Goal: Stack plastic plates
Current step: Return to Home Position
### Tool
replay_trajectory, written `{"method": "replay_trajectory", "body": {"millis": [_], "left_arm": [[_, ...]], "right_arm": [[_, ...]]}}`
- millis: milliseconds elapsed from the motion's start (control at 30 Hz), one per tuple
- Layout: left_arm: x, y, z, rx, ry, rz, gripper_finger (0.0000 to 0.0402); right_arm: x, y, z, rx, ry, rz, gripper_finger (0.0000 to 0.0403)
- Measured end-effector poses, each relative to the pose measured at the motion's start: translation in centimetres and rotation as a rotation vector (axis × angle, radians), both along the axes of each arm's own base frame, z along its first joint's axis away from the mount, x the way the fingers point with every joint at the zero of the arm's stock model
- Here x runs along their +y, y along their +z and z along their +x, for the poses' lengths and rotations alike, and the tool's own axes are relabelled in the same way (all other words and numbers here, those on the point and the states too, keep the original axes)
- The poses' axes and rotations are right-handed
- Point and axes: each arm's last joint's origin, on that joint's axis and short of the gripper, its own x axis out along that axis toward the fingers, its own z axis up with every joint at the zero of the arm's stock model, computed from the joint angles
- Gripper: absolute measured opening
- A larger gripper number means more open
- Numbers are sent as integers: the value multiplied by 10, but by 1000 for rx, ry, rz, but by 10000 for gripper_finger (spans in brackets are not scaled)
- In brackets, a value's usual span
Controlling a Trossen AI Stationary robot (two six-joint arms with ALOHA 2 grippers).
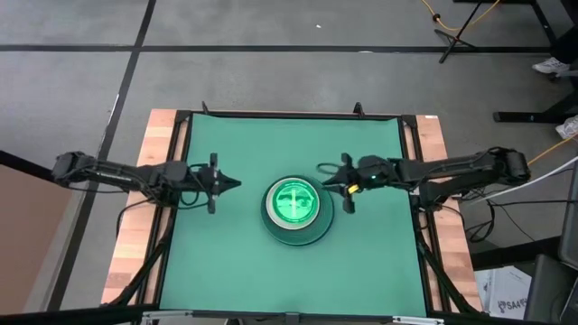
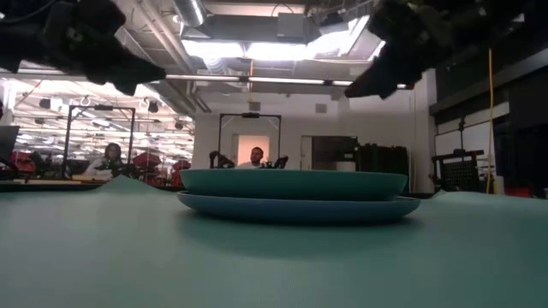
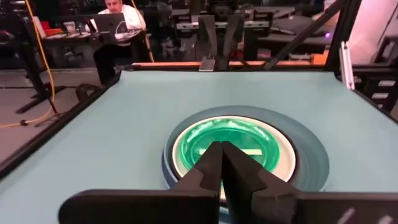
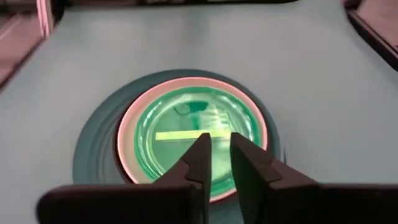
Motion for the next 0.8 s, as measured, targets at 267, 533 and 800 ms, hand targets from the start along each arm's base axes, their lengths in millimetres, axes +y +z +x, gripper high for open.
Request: {"method": "replay_trajectory", "body": {"millis": [267, 533, 800], "left_arm": [[1, -22, -18, -63, -12, -63, 5], [1, -27, -25, -116, -13, -83, 6], [0, -26, -27, -130, -33, -86, 6]], "right_arm": [[-4, -7, -49, -199, -39, 68, 24], [-3, -12, -89, -330, -58, 85, 23], [0, -23, -124, -532, -4, 102, 23]]}}
